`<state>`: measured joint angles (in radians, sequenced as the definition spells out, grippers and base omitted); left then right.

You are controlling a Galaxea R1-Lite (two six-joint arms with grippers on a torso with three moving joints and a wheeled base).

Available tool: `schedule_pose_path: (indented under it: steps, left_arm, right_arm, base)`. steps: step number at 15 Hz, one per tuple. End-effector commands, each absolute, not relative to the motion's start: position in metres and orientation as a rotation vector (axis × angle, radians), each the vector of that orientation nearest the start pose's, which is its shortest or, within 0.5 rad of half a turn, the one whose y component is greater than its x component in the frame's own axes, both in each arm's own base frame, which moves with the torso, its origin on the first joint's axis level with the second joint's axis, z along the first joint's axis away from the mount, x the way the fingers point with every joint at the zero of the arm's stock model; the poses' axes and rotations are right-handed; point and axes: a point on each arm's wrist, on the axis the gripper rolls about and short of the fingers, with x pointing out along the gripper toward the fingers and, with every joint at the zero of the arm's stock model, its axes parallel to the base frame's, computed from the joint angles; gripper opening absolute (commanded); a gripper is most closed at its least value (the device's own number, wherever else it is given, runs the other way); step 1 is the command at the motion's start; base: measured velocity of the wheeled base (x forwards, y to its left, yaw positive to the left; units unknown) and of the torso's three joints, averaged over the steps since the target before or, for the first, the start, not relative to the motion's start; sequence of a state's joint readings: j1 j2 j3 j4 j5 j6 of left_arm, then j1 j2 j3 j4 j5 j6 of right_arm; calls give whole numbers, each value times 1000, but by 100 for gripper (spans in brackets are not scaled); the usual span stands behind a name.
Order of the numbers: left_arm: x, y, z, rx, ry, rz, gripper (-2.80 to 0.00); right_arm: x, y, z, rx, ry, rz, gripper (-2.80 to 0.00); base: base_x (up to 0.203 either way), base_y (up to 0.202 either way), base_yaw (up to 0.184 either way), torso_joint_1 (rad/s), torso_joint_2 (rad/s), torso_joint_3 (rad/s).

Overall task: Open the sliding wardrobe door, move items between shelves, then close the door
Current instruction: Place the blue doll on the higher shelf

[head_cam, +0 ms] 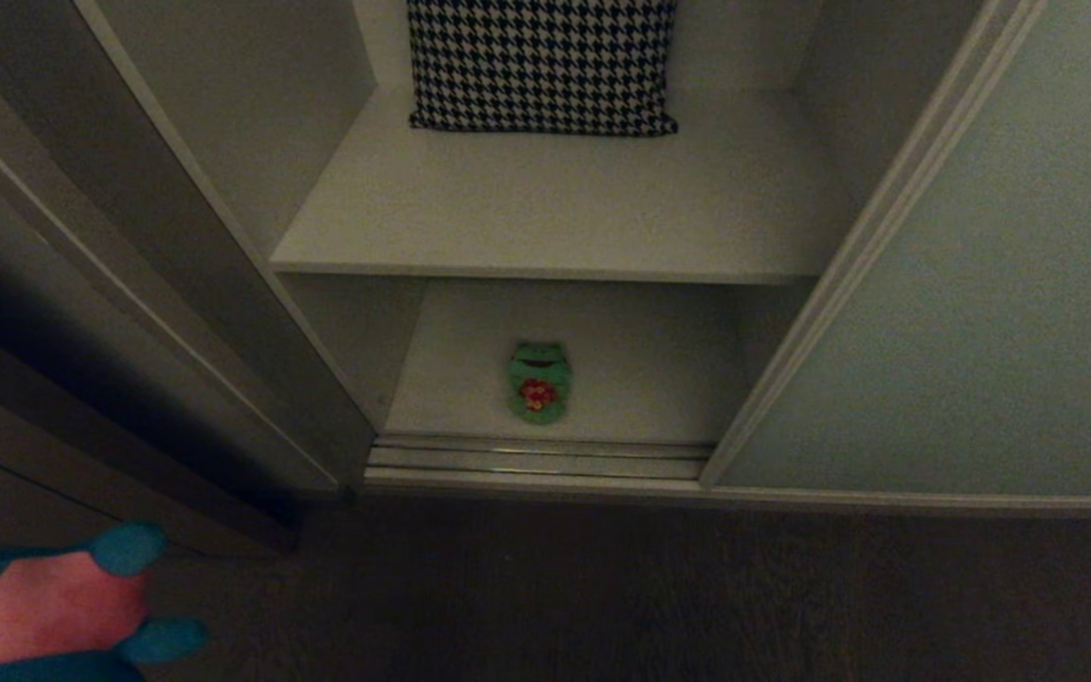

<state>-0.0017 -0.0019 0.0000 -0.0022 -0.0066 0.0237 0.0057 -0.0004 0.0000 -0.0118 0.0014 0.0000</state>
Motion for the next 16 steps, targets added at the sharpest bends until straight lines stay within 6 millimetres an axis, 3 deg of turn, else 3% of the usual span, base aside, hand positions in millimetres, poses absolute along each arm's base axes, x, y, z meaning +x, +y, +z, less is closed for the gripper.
schedule_pose_path:
  steps: [1, 16]
  left_arm:
    - [-23, 0, 76, 18, 0, -7, -280]
    - [-23, 0, 77, 53, -5, -4, -280]
  right_arm:
    - [-23, 0, 77, 0, -15, 8, -280]
    - [-23, 0, 77, 0, -15, 8, -280]
  base:
    - [0, 0, 0, 11, 2, 68]
    - [0, 0, 0, 0, 0, 11]
